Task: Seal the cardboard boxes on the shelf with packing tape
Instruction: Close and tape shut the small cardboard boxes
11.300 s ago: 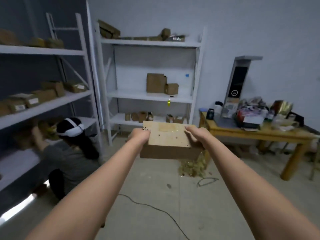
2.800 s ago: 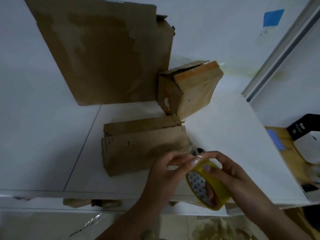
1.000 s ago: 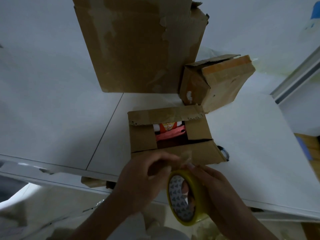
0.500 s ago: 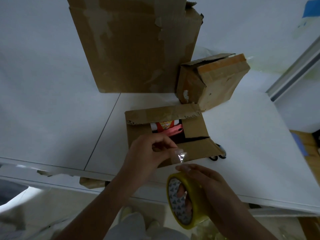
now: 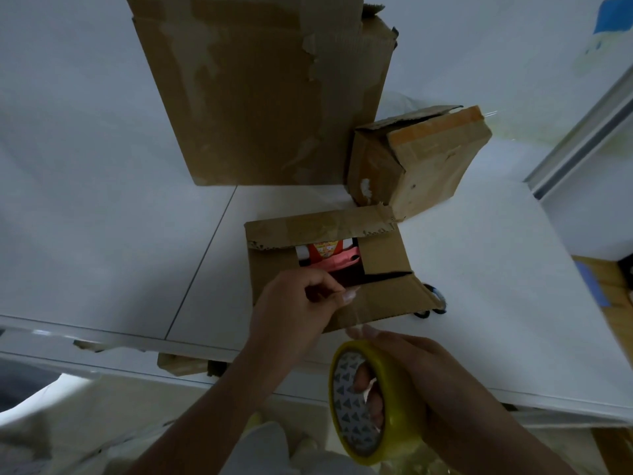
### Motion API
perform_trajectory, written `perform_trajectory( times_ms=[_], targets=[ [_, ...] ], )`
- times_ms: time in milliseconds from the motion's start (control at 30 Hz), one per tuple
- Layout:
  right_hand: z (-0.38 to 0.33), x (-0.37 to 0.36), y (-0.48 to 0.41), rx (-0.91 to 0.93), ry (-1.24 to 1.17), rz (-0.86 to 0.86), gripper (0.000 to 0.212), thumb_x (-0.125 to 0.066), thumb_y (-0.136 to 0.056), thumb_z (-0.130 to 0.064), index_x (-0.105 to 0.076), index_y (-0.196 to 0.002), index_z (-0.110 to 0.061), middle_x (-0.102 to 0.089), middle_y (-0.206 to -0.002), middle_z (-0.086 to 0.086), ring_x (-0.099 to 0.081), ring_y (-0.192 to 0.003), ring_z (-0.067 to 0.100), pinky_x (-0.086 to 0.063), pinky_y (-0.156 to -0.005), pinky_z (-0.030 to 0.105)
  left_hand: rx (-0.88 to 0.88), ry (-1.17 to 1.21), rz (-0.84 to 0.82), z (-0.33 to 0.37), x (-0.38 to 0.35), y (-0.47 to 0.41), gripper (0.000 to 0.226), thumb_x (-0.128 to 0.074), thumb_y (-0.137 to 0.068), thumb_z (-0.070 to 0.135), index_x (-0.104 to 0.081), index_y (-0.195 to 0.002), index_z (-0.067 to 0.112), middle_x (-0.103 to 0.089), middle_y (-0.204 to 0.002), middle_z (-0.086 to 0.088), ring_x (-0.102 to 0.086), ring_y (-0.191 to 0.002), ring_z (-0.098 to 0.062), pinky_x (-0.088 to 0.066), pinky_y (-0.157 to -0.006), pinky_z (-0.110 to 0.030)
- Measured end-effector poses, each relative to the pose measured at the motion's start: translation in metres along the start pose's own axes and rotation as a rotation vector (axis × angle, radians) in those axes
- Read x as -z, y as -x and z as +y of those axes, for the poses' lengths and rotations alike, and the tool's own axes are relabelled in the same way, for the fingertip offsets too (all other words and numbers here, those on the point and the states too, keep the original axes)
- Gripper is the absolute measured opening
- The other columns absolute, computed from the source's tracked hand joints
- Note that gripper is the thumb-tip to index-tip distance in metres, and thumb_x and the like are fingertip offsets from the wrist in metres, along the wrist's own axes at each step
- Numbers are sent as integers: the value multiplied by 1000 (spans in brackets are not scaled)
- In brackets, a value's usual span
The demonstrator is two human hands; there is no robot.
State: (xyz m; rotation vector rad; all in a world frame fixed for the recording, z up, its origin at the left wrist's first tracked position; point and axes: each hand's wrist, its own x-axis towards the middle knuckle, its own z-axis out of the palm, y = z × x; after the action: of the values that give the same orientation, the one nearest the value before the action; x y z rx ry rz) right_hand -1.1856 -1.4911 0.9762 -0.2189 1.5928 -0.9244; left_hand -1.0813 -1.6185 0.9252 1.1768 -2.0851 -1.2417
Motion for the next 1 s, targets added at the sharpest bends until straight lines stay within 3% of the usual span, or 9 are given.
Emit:
perform_trajectory(
  times_ms=[100,200,333,500,767,933,1000],
  targets=[
    [0,-2,-1,9,13,-3,67,-72,-43,-47,-74,-102,-18,-76,-84,8,-74,-73,24,-59,-68,34,-5,-22,17,1,-1,0,12,-76,-81,42,-73,-77,31,-69,-80,19,-62,-78,3,-51,-69,-26],
    [1,-1,-3,21,14,1,43,-72,-69,-41,-73,-106,-19,-76,-84,6,-74,-77,23,-60,-73,36,-32,-38,46,-1,-4,1,13,-74,-83,43,-70,-78,31,-67,-81,19,-61,-78,3,-44,-65,-22],
    [-2,-2,0,62,-51,-23,22,-58,-94,-30,-66,-108,-15,-74,-73,10,-70,-56,20,-60,-56,30,-52,-58,55,-2,-9,0,14,-69,-87,44,-65,-80,32,-65,-82,17,-58,-80,3,-44,-63,-21],
    [-7,-1,1,118,-64,-47,24,-55,-95,-32,-64,-106,-12,-75,-80,14,-68,-66,26,-59,-60,32,-69,-147,92,-2,-14,-2,19,-62,-91,47,-58,-81,31,-61,-75,16,-57,-73,1,-44,-59,-21],
    [0,2,-4,114,-104,3,21,-57,-95,-29,-60,-111,-16,-74,-75,12,-69,-59,24,-59,-58,34,-142,-234,191,-11,-25,0,18,-64,-86,53,-66,-85,35,-60,-86,18,-54,-81,0,-47,-66,-24],
    [3,-1,-10,103,-141,9,23,-57,-96,-27,-59,-114,-13,-74,-79,14,-68,-62,26,-59,-58,35,-219,-329,318,-20,-32,2,20,-67,-83,48,-73,-86,29,-57,-97,8,-42,-96,-7,-36,-66,-18],
    [6,-3,-12,103,-151,34,21,-56,-96,-27,-58,-113,-15,-73,-69,9,-67,-52,20,-56,-51,29,-225,-332,323,-21,-31,3,23,-65,-81,50,-74,-86,29,-55,-99,7,-43,-97,-9,-30,-67,-13]
  ],
)
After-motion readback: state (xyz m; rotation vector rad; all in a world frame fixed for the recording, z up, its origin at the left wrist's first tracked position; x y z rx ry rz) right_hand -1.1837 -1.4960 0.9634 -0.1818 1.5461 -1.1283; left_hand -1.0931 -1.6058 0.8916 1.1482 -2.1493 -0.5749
